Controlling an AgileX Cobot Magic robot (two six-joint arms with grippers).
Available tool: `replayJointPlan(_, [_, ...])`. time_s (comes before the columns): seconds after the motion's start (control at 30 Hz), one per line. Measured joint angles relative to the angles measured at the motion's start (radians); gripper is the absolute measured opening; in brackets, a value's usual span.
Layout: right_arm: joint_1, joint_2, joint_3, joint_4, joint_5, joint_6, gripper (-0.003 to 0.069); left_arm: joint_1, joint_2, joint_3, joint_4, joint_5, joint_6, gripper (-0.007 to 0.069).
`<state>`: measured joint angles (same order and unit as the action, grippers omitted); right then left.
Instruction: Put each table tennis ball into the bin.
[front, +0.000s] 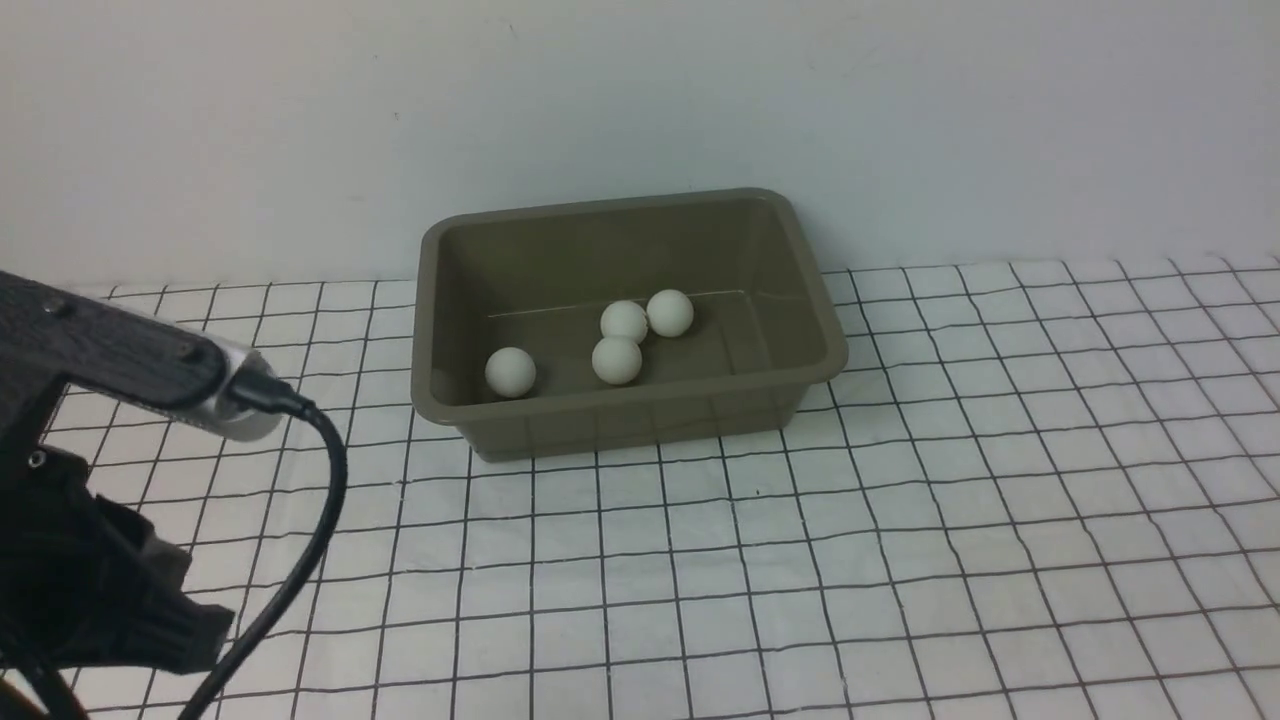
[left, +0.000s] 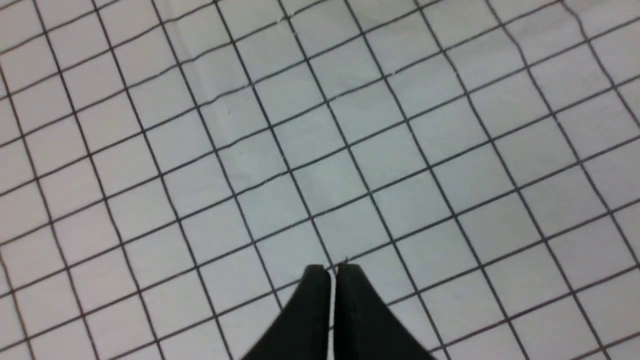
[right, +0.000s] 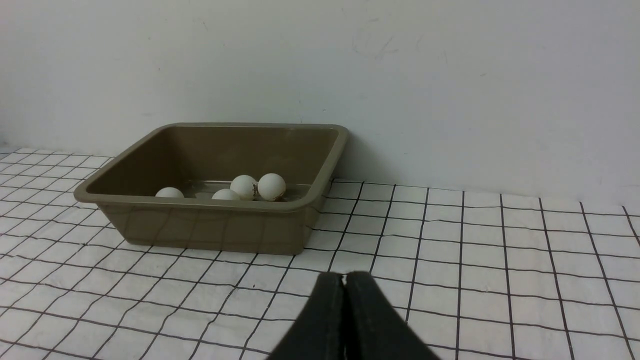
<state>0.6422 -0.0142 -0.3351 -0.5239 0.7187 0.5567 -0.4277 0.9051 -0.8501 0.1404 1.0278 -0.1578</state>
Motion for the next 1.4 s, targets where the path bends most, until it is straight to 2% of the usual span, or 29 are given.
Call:
replayJointPlan(0.1, [0.000, 0.000, 0.000, 0.000, 0.002, 0.000, -0.0018, 0.048, -0.033, 0.000, -0.015, 0.016, 0.008, -0.0004])
replayJointPlan(0.27, [0.000, 0.000, 0.000, -0.004, 0.002, 0.000, -0.0018, 0.281, -0.234, 0.000, -0.070, -0.031, 0.005, -0.0004])
replayJointPlan(0.43, [0.000, 0.000, 0.000, -0.004, 0.002, 0.000, -0.0018, 0.409, -0.421, 0.000, -0.047, -0.094, 0.007, -0.0004])
replayJointPlan(0.67, [0.000, 0.000, 0.000, -0.004, 0.003, 0.000, -0.0018, 0.413, -0.589, 0.141, 0.045, -0.315, 0.014, -0.0004])
replayJointPlan(0.7, [0.000, 0.000, 0.000, -0.004, 0.003, 0.000, -0.0018, 0.414, -0.630, 0.223, 0.054, -0.395, 0.015, -0.0004])
replayJointPlan(0.77, [0.000, 0.000, 0.000, -0.004, 0.003, 0.000, -0.0018, 0.414, -0.674, 0.307, 0.058, -0.469, 0.015, -0.0004])
replayJointPlan(0.9, [0.000, 0.000, 0.000, -0.004, 0.003, 0.000, -0.0018, 0.426, -0.771, 0.601, 0.082, -0.631, 0.015, -0.0004])
replayJointPlan(1.0, [0.000, 0.000, 0.000, -0.004, 0.003, 0.000, -0.0018, 0.435, -0.809, 0.685, 0.084, -0.660, 0.003, -0.0004])
replayJointPlan(1.13, [0.000, 0.000, 0.000, -0.004, 0.003, 0.000, -0.0018, 0.436, -0.889, 0.804, 0.084, -0.677, -0.068, -0.0004])
replayJointPlan(1.4, [0.000, 0.000, 0.000, -0.004, 0.004, 0.000, -0.0018, 0.436, -0.916, 0.878, 0.084, -0.670, -0.162, -0.0004])
